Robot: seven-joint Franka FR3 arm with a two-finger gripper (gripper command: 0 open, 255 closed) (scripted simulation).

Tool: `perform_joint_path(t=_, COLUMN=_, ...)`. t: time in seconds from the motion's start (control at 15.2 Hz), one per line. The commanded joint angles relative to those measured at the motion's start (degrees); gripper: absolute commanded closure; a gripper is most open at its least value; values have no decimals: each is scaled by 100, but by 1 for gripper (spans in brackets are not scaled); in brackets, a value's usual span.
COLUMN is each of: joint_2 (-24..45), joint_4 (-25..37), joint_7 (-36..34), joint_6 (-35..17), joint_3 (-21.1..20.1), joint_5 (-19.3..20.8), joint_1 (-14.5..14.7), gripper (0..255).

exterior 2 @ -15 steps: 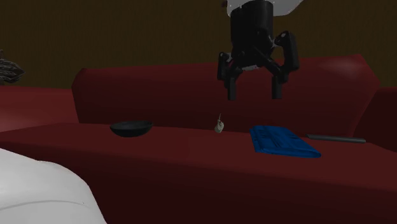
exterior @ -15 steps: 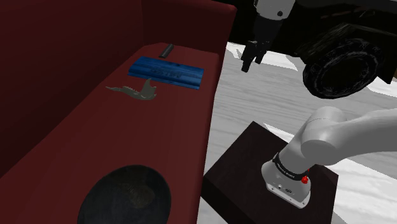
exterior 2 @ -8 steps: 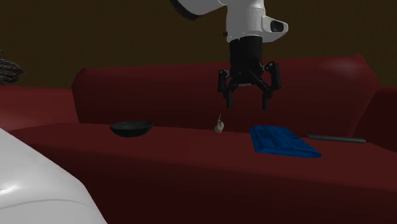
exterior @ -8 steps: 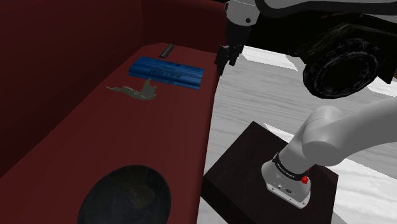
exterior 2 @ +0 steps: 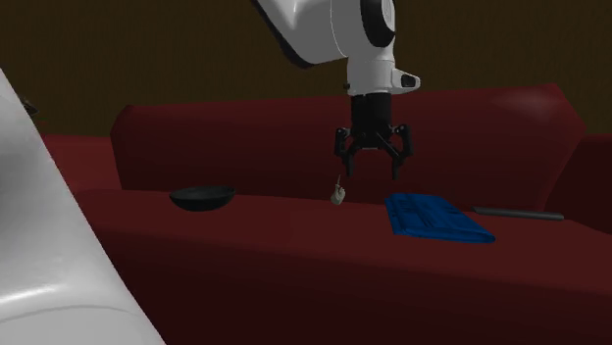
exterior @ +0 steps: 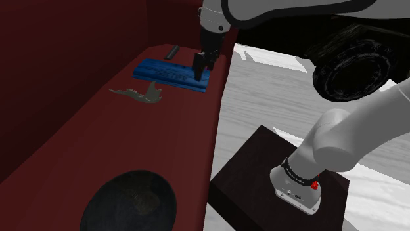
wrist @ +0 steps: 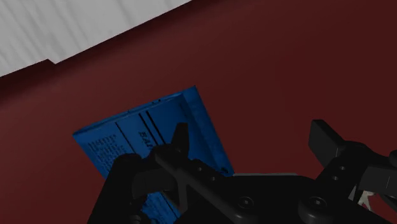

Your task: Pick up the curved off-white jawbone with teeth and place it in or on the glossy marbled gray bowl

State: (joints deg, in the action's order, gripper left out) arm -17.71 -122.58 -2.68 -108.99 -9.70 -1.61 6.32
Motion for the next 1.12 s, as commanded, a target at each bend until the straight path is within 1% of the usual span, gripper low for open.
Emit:
perform_joint_path(t=0.0, joint_2=357, joint_4=269, joint_7=-19, joint_6=-158, joint_3=-124, joint_5=4, joint_1=84, gripper=0)
perform_joint_path(t=0.53, joint_2=1801, joint_4=1437, joint_7=43, joint_6=-655, joint_3=-476, joint_5=225, joint_1=352, gripper=0)
perform_joint_path(t=0.99, joint_2=3113, joint_4=2769, joint_7=64, joint_6=-795, joint_3=-723, joint_5=597, joint_1=699, gripper=0)
perform_joint_path(t=1.06, joint_2=3186, joint_4=2851, joint_7=66, joint_6=-794, joint_3=-732, joint_5=620, joint_1=723, gripper=0)
